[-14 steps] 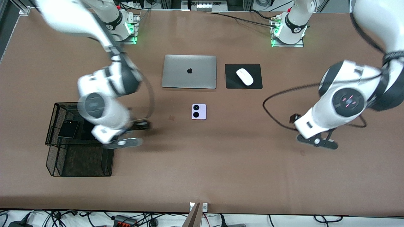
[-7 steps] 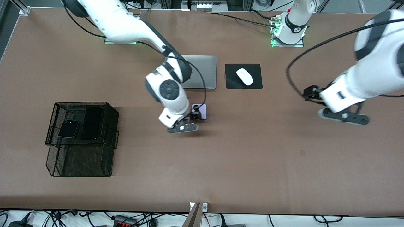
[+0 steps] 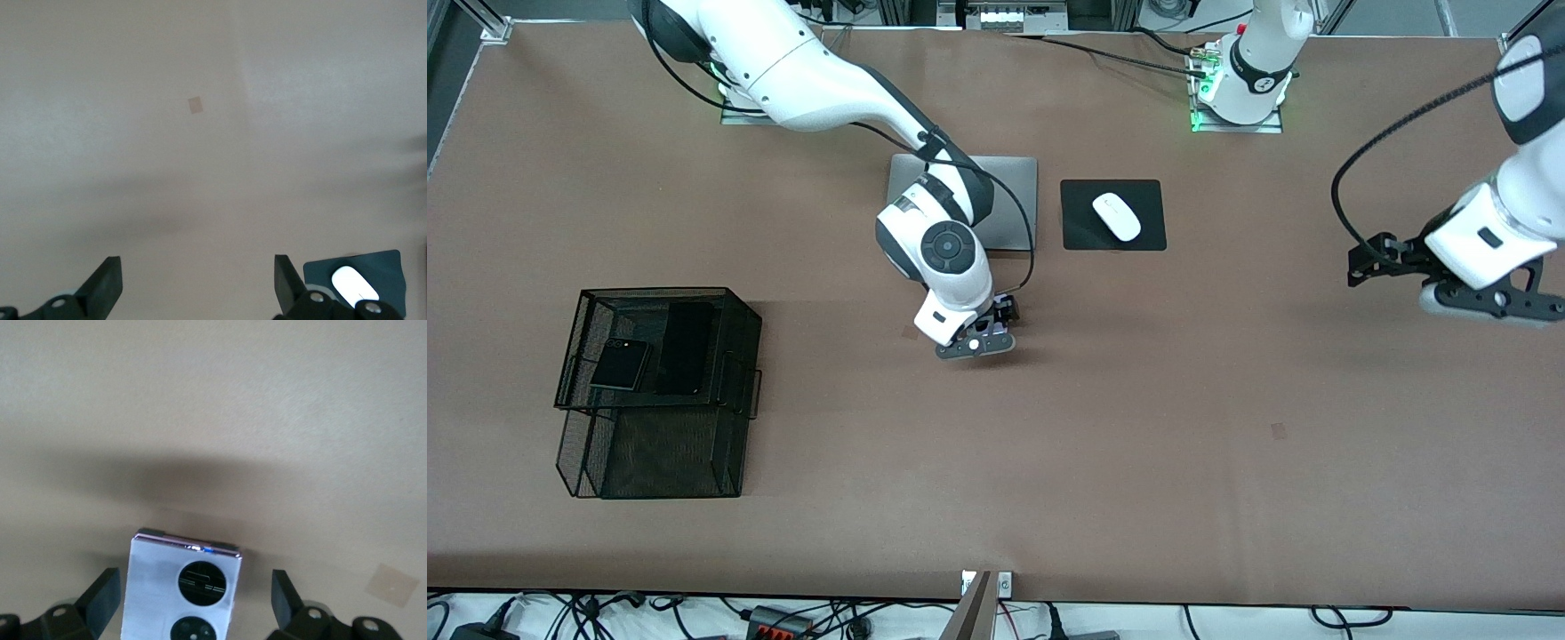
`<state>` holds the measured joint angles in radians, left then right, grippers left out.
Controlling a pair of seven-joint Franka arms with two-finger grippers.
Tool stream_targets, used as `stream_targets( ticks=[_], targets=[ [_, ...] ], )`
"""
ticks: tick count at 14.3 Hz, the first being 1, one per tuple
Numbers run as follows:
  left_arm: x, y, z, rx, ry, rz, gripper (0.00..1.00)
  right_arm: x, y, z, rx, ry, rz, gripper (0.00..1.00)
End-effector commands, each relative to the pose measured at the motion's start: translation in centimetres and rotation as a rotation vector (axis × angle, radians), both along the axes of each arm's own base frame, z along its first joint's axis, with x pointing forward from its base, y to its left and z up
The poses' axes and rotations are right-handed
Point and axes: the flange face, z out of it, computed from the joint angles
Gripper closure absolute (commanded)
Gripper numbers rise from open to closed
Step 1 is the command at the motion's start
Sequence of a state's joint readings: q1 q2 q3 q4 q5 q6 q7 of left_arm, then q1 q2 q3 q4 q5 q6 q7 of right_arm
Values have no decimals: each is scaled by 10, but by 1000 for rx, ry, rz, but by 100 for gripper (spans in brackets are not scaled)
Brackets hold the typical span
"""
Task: Place phones with both arms
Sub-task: 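Grasp the lavender phone with the right gripper and lift it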
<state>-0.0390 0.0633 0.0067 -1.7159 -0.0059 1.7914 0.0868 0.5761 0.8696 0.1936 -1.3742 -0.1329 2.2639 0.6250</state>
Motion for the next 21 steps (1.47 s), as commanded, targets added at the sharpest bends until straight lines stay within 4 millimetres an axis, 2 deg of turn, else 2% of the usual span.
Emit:
stream_targets(
  ticks=[1,3,4,7,10,12,16,21],
  targets=[
    [-33,-2,21,-27,-71,11,0,-9,8,-13,-19,3,-20,0],
    [-33,0,26,-25,-76,3,0,-11,9,-18,-23,11,-24,0],
    [-35,-5,26,-20,-59,3,0,-11,9,-19,-24,12,-23,0],
    [-33,-9,42,-14,-53,-5,0,-13,7,-32,-33,26,-53,0],
    [-34,-10,41,-12,-43,-10,0,-14,10,-35,-30,25,-63,0],
    [-36,-2,41,-11,-33,2,0,-10,13,-28,-18,17,-78,0],
    [-36,-3,41,-11,-27,0,0,-2,15,-18,6,-14,-145,0],
    [-37,-5,39,-10,-13,-1,0,-11,19,-37,-42,-36,-117,0]
  ],
)
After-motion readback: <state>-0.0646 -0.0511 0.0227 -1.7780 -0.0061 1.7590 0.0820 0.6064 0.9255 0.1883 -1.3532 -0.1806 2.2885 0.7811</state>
